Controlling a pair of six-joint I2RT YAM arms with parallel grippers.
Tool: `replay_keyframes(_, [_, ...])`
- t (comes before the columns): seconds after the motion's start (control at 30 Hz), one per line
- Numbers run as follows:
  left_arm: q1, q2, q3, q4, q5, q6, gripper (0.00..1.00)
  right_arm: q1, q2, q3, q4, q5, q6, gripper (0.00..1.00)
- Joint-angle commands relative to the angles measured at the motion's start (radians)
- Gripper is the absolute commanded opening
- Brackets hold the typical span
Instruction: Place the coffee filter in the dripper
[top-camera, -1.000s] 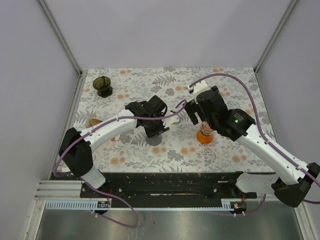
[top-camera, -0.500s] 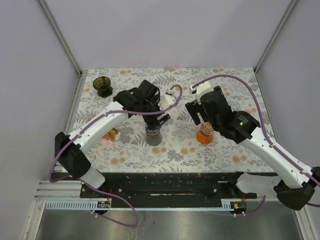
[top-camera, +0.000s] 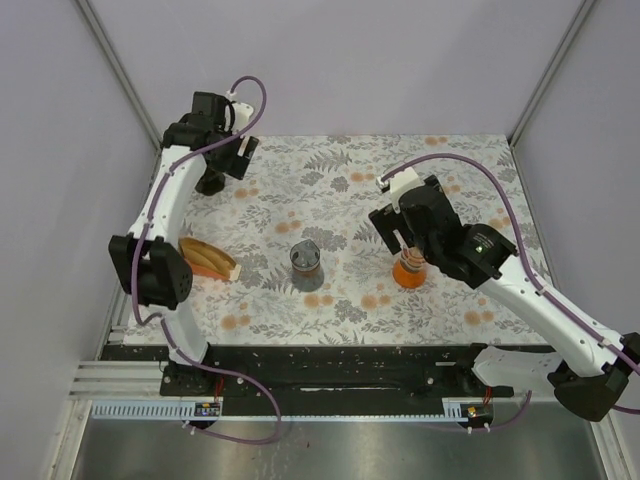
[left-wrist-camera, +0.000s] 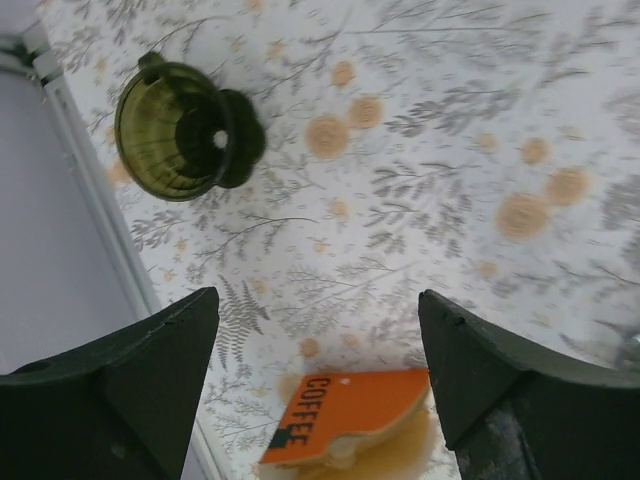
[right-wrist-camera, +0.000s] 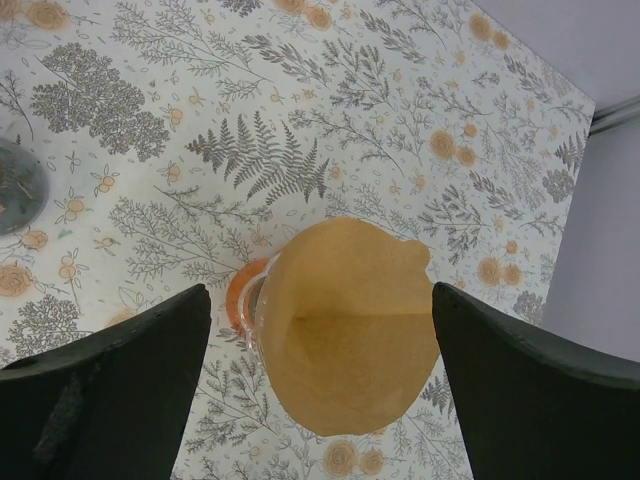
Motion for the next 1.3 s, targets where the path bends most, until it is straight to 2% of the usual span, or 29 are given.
replay_keyframes(0.0, [0.025, 0.175, 0.123, -0.017, -0.256, 0.033, 0.85, -0.003, 0.0, -0.008, 0.038, -0.03, -0.014, 0.99])
replay_keyframes(0.3, [0.035, 0.483, 0.418, -0.049, -0.39, 0.048, 0.83, -0.003, -0.018, -0.04, 0.036, -0.047, -0.017, 0.99])
replay_keyframes(0.47, [0.054, 0.594, 0.482, -0.037, -0.441, 0.094, 0.79, -0.003, -0.026, -0.054, 0.039, -0.052, -0.02, 0.99])
replay_keyframes(0.6, [0.08, 0.662, 0.53, -0.05, -0.424, 0.091, 0.73, -0.003, -0.021, -0.063, 0.044, -0.056, -0.028, 0.99])
replay_keyframes(0.9, [0.11, 0.699, 0.497, 0.023, -0.353, 0.12, 0.65, -0.003, 0.017, -0.06, 0.044, -0.056, -0.033, 0.99])
replay_keyframes(1.13, [0.115, 0.664, 0.379, 0.091, -0.258, 0.162, 0.47, -0.003, 0.027, -0.052, 0.042, -0.053, -0.033, 0.99])
replay_keyframes(1.27, [0.115, 0.668, 0.348, 0.115, -0.243, 0.179, 0.46, -0.005, 0.028, -0.046, 0.042, -0.058, -0.033, 0.99])
